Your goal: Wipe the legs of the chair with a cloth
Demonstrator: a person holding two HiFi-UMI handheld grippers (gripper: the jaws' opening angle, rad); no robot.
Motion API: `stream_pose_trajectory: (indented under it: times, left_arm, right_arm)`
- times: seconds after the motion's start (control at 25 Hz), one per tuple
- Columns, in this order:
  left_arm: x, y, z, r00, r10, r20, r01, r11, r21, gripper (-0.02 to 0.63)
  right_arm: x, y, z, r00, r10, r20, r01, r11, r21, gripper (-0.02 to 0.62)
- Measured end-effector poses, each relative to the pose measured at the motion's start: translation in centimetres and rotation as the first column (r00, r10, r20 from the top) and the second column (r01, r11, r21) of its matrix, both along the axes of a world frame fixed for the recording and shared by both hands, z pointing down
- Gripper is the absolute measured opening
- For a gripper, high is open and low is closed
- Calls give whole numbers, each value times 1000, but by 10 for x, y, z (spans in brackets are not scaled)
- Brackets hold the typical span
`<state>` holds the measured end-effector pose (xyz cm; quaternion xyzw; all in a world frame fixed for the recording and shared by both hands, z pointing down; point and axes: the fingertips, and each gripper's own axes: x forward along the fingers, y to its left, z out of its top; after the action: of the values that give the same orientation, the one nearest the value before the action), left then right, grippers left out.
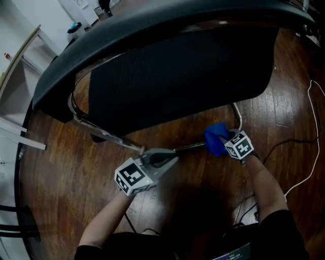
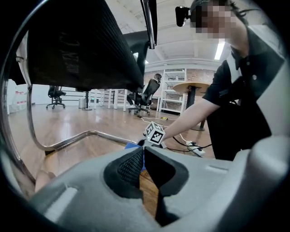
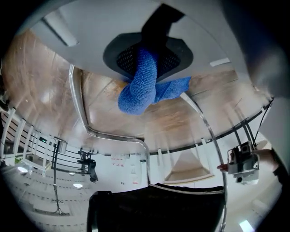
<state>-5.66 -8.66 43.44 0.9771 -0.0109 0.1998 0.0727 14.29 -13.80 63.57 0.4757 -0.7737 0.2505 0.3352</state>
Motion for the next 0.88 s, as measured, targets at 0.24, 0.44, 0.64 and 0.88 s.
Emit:
stream_pose_trajectory:
  times: [0.24,0.44,0.64,0.88]
  left_arm:
    - [-58,-49,8,986,-160,37,160,987,3,0]
    - [-120,-104,4,948,-317,18,318,947,-43,2]
    - [-119,-85,3,963,-270,-18,269,963,-27,0]
    - [-70,-7,26,999,-34,32,36,998,-49,2]
  right_arm:
    - [-78,24,0,986,-163,48,163,987,-11,55]
    - [-144,44,-11,940,-334,74,333,943,22,57]
    - [-156,52,-21,924,-377,65,373,925,75,57]
    - [-108,44,-13,956,-287,-59,290,955,59,57]
